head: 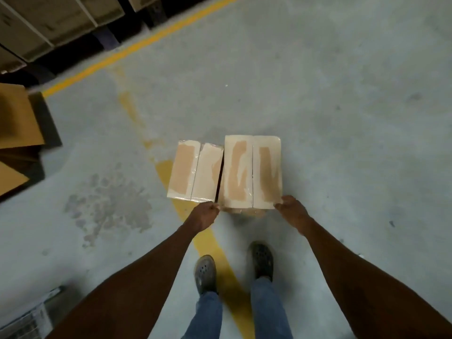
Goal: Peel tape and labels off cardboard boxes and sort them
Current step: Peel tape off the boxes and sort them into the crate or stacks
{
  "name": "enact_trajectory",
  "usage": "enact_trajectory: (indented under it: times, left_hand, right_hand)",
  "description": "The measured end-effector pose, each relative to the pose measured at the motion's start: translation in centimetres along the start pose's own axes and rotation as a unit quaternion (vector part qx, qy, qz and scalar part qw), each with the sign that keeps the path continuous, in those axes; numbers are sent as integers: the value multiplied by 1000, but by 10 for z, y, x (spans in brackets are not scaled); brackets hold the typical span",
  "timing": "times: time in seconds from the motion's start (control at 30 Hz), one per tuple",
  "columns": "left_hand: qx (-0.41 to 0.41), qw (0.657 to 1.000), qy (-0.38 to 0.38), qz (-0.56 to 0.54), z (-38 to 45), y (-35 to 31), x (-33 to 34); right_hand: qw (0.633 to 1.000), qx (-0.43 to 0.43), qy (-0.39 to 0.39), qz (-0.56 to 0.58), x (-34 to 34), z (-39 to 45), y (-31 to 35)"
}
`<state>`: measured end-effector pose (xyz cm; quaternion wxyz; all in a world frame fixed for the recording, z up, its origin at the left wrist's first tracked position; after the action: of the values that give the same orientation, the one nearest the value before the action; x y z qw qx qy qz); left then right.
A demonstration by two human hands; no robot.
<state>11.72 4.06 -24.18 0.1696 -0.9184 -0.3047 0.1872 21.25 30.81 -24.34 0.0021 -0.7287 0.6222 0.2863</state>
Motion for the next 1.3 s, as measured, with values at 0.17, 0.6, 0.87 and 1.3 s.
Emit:
enact_trajectory:
  times: [0.17, 0.6, 0.87, 1.3]
  left_hand:
    - [23, 997, -49, 50, 107, -15, 30]
    - [26, 993, -53, -102, 150, 2, 53]
    - [89, 971, -126, -185, -42, -19, -18]
    - [179, 874, -310, -328, -393, -10, -116]
  right_hand:
    - [996, 1, -22, 91, 11, 113, -15]
    - [977, -69, -1, 203, 21, 159, -23]
    - [971, -128, -47, 194, -1, -37, 56]
    - [942, -293, 6, 165, -5, -366, 182]
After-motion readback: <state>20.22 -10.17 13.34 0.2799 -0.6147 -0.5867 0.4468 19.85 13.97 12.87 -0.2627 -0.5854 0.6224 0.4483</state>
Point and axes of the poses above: each hand's wrist, its own z-axis towards the middle knuckle, its own x-axis out of the palm, y = z × x, the point moved 1 cm from there along z, towards the middle knuckle, and after that the axes turned 1 degree about z, right-handed, at the moved point
